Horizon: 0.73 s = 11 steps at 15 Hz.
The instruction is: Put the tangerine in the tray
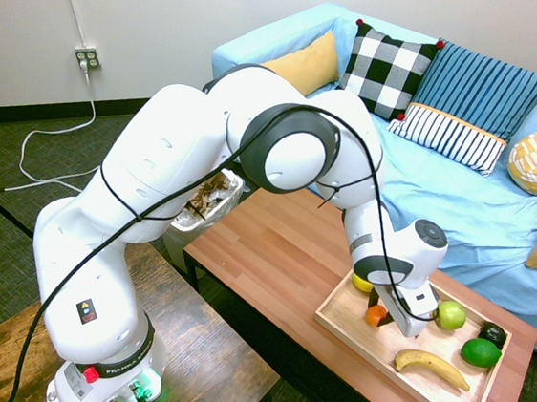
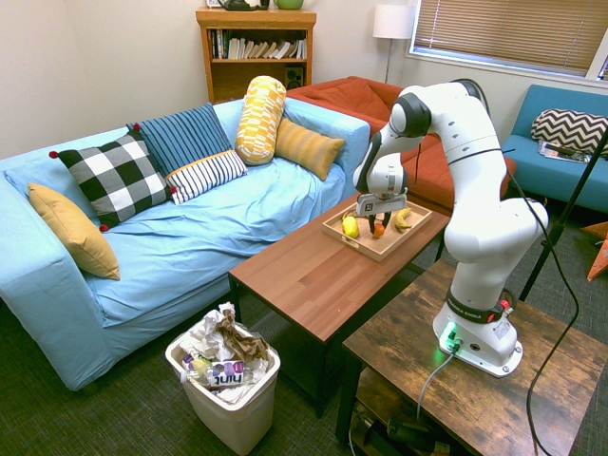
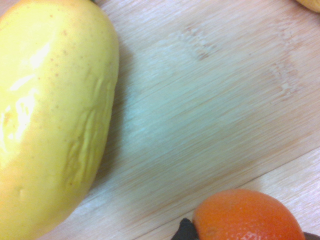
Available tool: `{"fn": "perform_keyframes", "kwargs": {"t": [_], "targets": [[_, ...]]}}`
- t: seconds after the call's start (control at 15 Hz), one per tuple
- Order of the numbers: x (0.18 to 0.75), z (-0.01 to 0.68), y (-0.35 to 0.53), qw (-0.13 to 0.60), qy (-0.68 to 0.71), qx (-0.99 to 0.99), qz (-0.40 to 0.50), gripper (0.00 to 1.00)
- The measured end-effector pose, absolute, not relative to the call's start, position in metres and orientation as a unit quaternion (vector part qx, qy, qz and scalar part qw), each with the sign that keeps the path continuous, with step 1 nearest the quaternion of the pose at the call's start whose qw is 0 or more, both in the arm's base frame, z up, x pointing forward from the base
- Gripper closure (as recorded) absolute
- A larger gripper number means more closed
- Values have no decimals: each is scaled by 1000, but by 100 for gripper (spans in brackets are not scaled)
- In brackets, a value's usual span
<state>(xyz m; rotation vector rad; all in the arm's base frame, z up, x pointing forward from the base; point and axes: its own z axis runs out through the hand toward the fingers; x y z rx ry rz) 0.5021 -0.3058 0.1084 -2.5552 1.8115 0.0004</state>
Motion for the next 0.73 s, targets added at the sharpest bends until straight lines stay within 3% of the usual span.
{"fn": "perform_keyframes", "kwargs": {"t": [0.4,0.73], "targets": [[507,114,-310,7,571,-821,-6,0],[500,177,-329,25,568,-822,-27,0]]}}
